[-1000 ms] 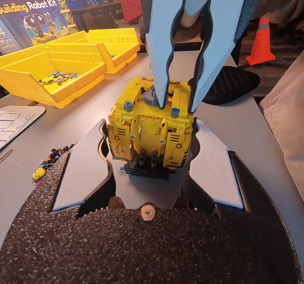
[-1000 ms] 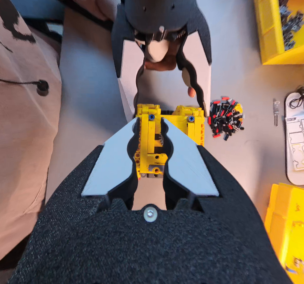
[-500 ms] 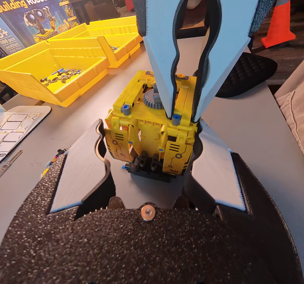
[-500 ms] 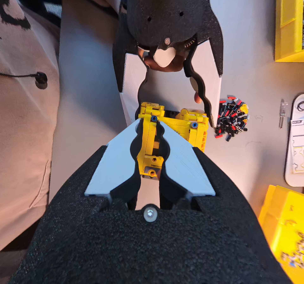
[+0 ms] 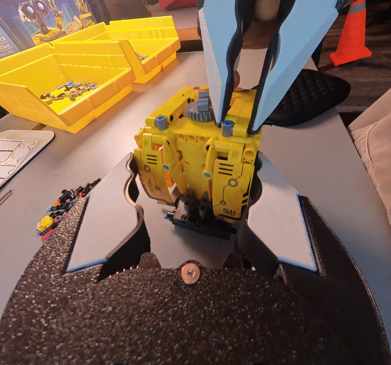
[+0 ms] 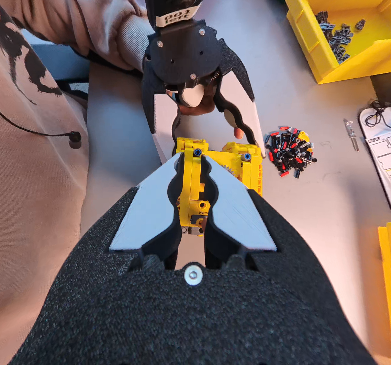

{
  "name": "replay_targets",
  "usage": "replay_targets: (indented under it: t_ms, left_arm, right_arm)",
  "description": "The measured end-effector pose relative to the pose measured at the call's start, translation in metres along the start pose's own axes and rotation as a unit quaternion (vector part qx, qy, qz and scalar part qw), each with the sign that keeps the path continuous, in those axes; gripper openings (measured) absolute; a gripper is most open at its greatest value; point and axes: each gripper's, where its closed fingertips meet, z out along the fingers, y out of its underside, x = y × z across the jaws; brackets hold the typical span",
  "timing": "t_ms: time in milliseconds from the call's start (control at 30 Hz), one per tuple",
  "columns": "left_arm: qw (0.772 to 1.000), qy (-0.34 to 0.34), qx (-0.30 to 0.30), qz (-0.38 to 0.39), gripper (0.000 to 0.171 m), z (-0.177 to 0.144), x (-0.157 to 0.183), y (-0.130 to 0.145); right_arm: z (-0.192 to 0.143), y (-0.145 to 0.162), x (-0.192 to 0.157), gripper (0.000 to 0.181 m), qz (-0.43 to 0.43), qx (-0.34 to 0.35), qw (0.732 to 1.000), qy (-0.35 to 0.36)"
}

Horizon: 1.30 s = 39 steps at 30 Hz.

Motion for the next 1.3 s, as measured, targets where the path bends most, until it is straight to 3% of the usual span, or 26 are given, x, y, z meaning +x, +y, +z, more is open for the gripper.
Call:
replay_targets:
  t_ms: [467,533,600,733,767,900,967,1067,1167,1300]
  left_arm:
    - [1.000,0.018,-0.001,-0.017,0.098,0.001,0.003,-0.001]
    - [1.000,0.019,-0.014,-0.001,0.097,0.004,0.007,0.003]
    - [1.000,0.023,-0.014,-0.004,0.097,0.005,0.008,0.003]
    - [1.000,0.020,-0.015,-0.002,0.096,0.005,0.007,0.003]
    - [1.000,0.018,-0.020,0.000,0.096,0.005,0.007,0.005]
    - [0.999,0.008,-0.025,0.023,0.101,0.004,0.009,0.006]
    - [0.999,0.010,-0.028,0.024,0.101,0.003,0.010,0.007]
    - [0.998,0.044,-0.024,0.023,0.107,-0.002,0.019,0.007]
    - [0.995,0.097,0.007,-0.029,0.114,-0.013,0.027,-0.005]
    - [0.991,0.109,0.045,-0.060,0.104,-0.028,0.019,-0.022]
  right_arm:
    - [-0.013,-0.002,0.003,0.010,0.022,0.069,0.997,0.027]
    - [-0.032,-0.025,0.011,0.011,0.050,0.134,0.989,0.028]
    - [-0.023,-0.015,0.002,0.011,-0.003,0.101,0.994,0.037]
    - [-0.033,-0.020,0.007,0.011,0.029,0.129,0.991,0.031]
    - [-0.034,-0.027,0.002,0.000,0.007,0.148,0.988,0.037]
    - [-0.019,-0.013,-0.002,0.003,-0.046,0.077,0.995,0.049]
    - [-0.015,-0.012,-0.008,0.020,-0.050,0.064,0.996,0.036]
    - [-0.026,-0.021,0.016,0.020,-0.009,0.083,0.995,0.054]
    - [-0.026,-0.009,0.040,0.027,0.047,0.041,0.997,0.052]
    - [-0.009,0.004,0.030,0.033,0.042,-0.032,0.998,0.025]
